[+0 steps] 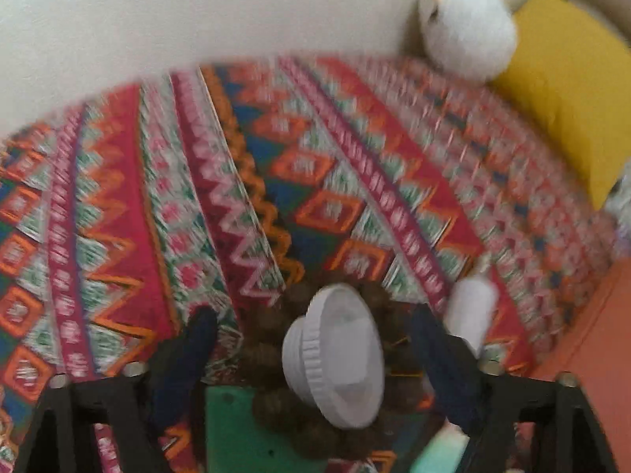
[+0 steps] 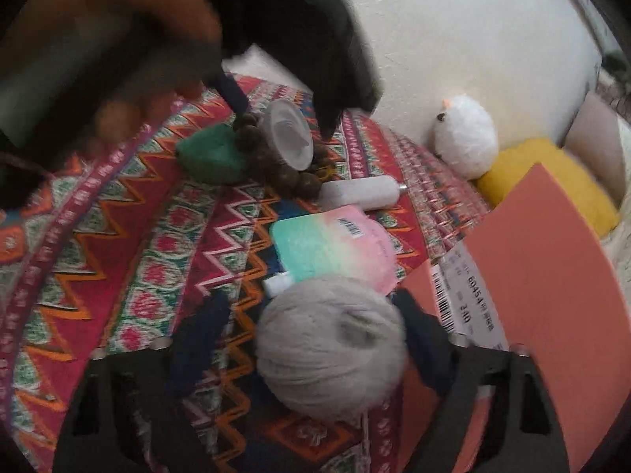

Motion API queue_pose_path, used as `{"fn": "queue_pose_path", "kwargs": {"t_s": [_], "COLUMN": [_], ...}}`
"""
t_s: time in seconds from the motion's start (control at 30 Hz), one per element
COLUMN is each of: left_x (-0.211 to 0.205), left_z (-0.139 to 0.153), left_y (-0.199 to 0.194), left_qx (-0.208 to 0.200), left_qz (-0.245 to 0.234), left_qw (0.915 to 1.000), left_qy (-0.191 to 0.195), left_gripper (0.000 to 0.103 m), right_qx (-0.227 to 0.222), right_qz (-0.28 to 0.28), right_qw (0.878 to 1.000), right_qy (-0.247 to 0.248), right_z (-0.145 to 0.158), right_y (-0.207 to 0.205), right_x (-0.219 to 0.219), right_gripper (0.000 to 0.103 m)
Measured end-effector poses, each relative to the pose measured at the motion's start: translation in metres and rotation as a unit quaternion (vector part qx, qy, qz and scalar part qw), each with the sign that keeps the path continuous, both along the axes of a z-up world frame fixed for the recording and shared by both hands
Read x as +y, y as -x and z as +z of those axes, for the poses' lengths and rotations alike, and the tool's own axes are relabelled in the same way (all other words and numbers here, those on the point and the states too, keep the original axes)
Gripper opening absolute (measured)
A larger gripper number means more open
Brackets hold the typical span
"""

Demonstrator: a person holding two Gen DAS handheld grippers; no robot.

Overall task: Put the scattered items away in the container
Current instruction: 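Grasp the ball of twine with the right tool while the left tool grasps the white lid, then drop the twine ball into the pink box while the left tool drops the lid in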

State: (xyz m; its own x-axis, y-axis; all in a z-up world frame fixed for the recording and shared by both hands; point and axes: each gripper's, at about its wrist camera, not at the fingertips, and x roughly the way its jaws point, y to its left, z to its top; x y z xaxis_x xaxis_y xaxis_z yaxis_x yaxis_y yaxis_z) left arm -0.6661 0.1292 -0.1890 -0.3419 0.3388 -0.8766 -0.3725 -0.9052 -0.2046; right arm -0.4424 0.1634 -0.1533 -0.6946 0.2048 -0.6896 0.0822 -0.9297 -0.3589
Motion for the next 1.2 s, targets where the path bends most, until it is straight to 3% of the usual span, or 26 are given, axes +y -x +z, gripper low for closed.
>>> {"fn": "queue_pose_path", "kwargs": {"t_s": [0.13,0.27,0.3,0.33,0.57,0.77,1.0,1.2], "left_x": [0.005,-0.026,-0.043,-0.059,-0.152,-0.199,-0.181,-0.111], "left_z": [-0.002,0.019,0.028,0.037,0.097,0.147,0.204,0.240], "left_y": [-0.014,-0.047,-0.059,-0.069,-0.176,-0.267,-0.330,-0.343], "left_qx": [0.004,0.009,0.012,0.015,0.058,0.113,0.188,0.210], "left_qz": [-0.005,0.011,0.021,0.031,0.082,0.111,0.088,0.019], "left_qw": [0.9998,0.9996,0.9989,0.9980,0.9885,0.9799,0.9723,0.9697], "left_qy": [0.018,-0.024,-0.040,-0.054,-0.113,-0.121,-0.108,-0.124], "left_gripper": [0.047,0.046,0.040,0.040,0.040,0.040,0.040,0.040], "right_qx": [-0.015,-0.034,-0.036,-0.037,-0.016,0.062,0.156,0.235], "right_qz": [-0.001,0.004,0.007,0.014,0.065,0.102,0.102,0.008], "right_qw": [0.997,0.983,0.980,0.975,0.956,0.947,0.931,0.911], "right_qy": [0.076,0.179,0.197,0.220,0.284,0.300,0.314,0.339], "right_z": [0.013,0.030,0.034,0.042,0.089,0.155,0.217,0.255], "right_y": [-0.001,-0.005,-0.008,-0.013,-0.063,-0.126,-0.186,-0.235], "right_x": [0.016,0.030,0.031,0.032,0.007,-0.018,-0.001,0.084], "right_gripper": [0.065,0.065,0.065,0.065,0.065,0.065,0.065,0.065]}}
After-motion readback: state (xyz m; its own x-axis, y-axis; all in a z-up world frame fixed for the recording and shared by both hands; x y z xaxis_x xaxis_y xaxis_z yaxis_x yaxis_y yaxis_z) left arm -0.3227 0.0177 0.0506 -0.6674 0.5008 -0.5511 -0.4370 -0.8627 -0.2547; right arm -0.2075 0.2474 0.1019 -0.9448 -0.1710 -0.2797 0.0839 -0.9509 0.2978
